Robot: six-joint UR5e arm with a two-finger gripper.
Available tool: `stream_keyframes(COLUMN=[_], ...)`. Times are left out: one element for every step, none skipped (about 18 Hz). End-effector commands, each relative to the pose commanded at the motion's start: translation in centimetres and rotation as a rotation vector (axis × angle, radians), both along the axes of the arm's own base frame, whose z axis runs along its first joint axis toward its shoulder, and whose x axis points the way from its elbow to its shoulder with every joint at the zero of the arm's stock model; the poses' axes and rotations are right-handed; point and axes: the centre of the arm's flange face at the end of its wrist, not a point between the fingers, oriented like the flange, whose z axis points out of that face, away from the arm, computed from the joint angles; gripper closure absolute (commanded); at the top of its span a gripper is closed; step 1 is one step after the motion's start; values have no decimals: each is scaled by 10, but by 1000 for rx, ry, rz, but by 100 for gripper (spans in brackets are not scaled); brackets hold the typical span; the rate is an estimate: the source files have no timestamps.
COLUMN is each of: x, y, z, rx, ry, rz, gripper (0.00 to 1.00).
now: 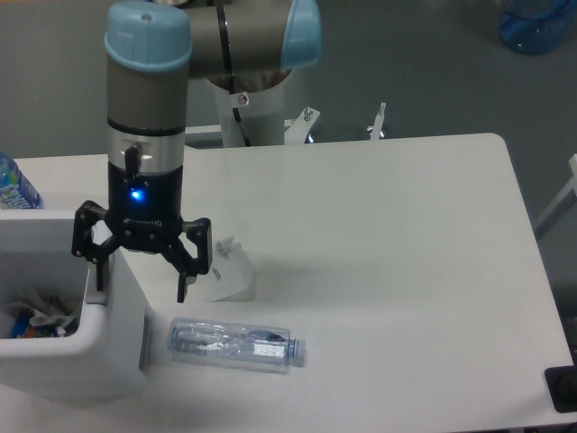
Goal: Open the trash can
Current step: 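Push the lid edge with the gripper to swing the lid open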
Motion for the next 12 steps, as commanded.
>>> stream_keyframes(x=[-6, -14, -21, -33, -43, -53, -59, -65, -72, -81, -87, -92], y=[-2, -5, -9, -16, -23, -29, -33, -36, -40, -44, -49, -51], z=[2, 4, 3, 4, 4, 2, 1, 0, -1, -2, -5, -7], rx=[-2, -10, -32, -61, -86, -105, -112, -117, -120, -126, -137, -149], ry=[19, 45, 82, 123, 155, 170, 172, 172, 173, 176, 175, 173], rz=[-10, -9, 5, 37, 71, 98, 111, 120, 129, 136, 140, 138], gripper=[0, 0, 0, 0, 0, 0, 0, 0, 0, 0, 0, 0])
